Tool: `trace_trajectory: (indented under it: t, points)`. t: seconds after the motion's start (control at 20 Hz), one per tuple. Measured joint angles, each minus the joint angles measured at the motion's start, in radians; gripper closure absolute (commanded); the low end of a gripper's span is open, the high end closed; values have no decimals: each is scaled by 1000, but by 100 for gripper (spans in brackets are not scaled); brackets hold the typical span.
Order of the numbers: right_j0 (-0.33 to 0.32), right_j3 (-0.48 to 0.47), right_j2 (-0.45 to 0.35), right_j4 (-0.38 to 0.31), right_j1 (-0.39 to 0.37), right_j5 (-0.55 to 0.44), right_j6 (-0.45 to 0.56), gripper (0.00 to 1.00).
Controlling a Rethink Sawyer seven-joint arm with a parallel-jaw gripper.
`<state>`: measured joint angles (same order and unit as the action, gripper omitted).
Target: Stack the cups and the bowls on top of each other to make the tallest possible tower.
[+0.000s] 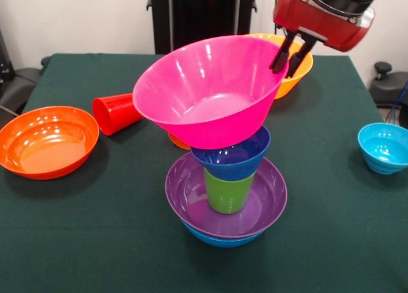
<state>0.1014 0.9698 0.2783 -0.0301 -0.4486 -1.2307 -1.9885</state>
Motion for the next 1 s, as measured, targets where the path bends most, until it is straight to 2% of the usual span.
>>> trace_trajectory:
  t: [1.0]
  points:
    - [-9, 15, -35, 0, -11, 0, 0, 100]
